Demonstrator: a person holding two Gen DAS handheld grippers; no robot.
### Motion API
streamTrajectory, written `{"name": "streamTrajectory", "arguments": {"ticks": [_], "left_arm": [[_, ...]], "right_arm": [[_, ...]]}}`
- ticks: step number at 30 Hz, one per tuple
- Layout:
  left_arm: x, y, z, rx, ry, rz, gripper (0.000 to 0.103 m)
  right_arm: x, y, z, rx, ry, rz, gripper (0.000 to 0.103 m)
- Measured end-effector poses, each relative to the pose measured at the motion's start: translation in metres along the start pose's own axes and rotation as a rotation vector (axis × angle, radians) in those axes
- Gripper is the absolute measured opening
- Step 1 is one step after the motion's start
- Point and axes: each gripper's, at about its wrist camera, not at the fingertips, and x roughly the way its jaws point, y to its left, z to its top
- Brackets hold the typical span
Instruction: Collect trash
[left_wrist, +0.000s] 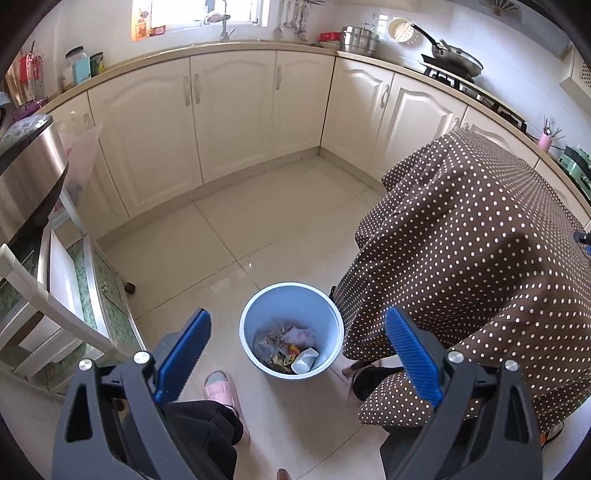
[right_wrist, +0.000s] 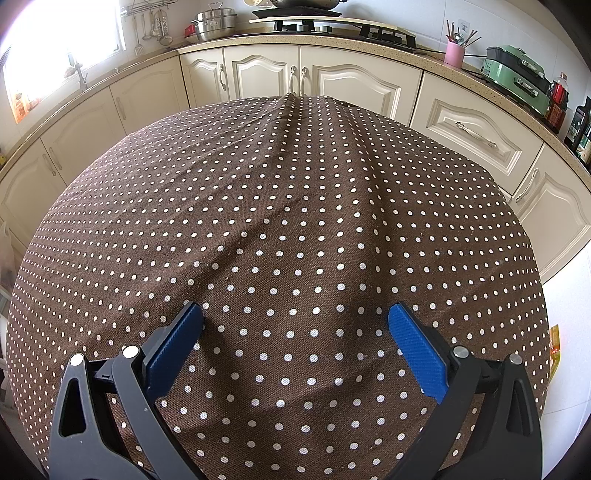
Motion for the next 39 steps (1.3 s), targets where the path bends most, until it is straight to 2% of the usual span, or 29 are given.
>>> {"name": "streamTrajectory", "arguments": {"ticks": [39], "left_arm": [[-0.007,-0.012,0.0,0.047,0.008,-0.008,0.093]], "right_arm": [[0.0,0.0,0.0,0.0,0.0,0.0,0.097]]}}
